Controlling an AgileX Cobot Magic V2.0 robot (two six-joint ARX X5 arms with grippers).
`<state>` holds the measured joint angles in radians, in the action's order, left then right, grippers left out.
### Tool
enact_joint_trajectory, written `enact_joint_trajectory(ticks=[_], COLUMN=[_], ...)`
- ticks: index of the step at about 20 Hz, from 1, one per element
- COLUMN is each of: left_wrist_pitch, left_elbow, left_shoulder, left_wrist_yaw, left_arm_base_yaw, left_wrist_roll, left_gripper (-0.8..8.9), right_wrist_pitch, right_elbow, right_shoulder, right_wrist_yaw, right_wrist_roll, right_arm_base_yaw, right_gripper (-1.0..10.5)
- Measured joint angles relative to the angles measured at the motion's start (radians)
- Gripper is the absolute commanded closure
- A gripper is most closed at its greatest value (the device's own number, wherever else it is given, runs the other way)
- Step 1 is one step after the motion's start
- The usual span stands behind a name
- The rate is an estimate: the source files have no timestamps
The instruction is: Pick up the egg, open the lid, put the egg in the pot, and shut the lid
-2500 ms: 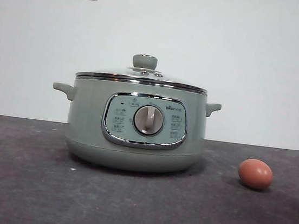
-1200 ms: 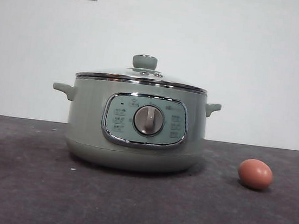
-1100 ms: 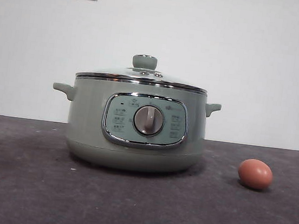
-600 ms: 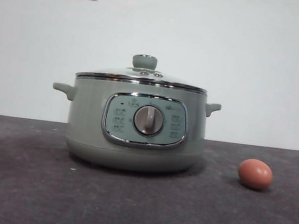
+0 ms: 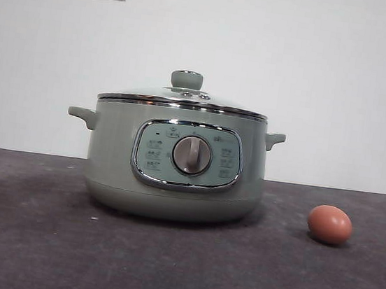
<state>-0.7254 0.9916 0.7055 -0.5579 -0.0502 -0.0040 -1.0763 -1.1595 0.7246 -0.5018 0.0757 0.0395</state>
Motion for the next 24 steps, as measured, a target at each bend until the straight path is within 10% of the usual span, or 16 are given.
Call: enact_joint_trajectory(ticks=[8, 24], left_wrist_pitch=[0.258, 0.276], left_elbow=[0.014, 0.53], left_shoulder=[0.263, 0.964], left_wrist_yaw=[0.03, 0.233], left_arm_base_yaw=[-0.181, -0.377], left_wrist_roll=[0.001, 0.161], left_gripper=[2.19, 2.19], right_wrist_pitch=[0.0, 0.0], right_elbow=[0.0, 0.0], right_shoulder=[0.077, 0.133], right_wrist_yaw=[-0.002, -0.003], right_wrist_roll=[0.0, 0.0], right_arm_base_yaw=[0.0, 0.0], right_gripper=[4.1, 4.1])
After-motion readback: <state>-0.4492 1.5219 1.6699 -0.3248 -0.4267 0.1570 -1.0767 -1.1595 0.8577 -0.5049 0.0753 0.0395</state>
